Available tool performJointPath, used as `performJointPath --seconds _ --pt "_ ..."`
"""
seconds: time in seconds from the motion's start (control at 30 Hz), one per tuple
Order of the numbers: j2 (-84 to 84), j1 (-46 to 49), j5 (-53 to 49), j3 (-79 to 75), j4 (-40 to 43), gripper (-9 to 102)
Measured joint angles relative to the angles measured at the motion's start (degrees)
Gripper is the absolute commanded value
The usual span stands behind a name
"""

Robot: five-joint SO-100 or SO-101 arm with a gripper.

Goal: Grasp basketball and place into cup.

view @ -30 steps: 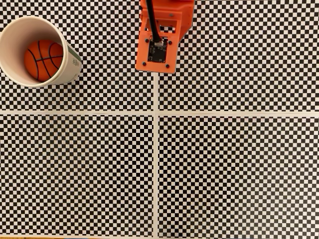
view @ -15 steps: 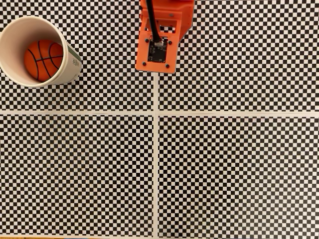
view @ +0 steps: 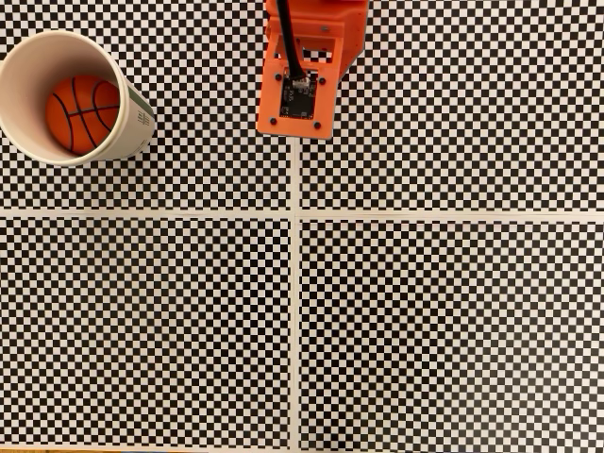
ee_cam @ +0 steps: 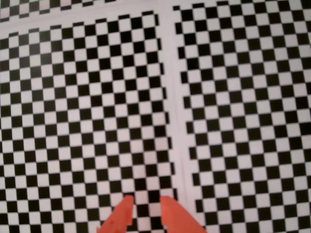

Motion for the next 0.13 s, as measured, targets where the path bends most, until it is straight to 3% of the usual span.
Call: performJointPath --seconds 0.13 --pt "0.0 0.0 0.0 0.0 0.0 0"
